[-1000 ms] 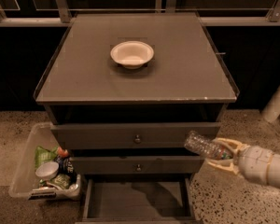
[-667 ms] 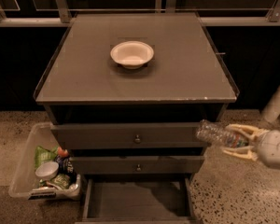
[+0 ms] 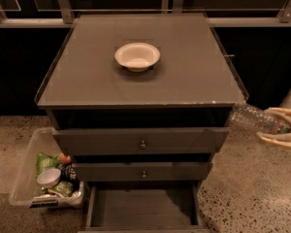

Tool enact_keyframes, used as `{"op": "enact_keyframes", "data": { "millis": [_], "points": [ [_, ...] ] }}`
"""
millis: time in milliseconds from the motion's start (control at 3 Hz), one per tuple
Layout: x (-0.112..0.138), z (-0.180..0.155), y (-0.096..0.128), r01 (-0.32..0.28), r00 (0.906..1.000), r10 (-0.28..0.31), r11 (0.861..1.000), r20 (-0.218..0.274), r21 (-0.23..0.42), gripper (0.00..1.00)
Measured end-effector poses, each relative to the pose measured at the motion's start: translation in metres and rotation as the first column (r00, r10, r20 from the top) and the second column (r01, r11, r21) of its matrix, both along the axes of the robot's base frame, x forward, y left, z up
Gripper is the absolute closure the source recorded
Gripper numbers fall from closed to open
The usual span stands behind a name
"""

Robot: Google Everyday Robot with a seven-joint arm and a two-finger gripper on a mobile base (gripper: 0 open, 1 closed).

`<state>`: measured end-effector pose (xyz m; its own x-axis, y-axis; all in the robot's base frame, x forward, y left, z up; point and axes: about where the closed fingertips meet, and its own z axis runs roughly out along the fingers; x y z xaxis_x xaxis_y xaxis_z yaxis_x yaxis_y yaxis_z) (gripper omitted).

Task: Pick water bottle from bottom drawer and place on counter

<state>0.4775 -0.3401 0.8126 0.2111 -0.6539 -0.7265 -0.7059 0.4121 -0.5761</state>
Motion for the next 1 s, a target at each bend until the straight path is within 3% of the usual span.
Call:
{"op": "enact_keyframes", "data": {
  "millis": [333, 667, 1000],
  "points": [
    [0.003, 0.003, 0.004, -0.015, 0.9999, 0.015, 1.000, 0.008, -0.010, 1.00],
    [0.016, 0.026, 0.004, -0.040, 0.9979, 0.043, 0.997, 0.048, -0.059, 1.00],
    [0.044, 0.083, 0.011, -0.095, 0.9846, 0.121, 0.977, 0.127, -0.191, 1.00]
  ]
}}
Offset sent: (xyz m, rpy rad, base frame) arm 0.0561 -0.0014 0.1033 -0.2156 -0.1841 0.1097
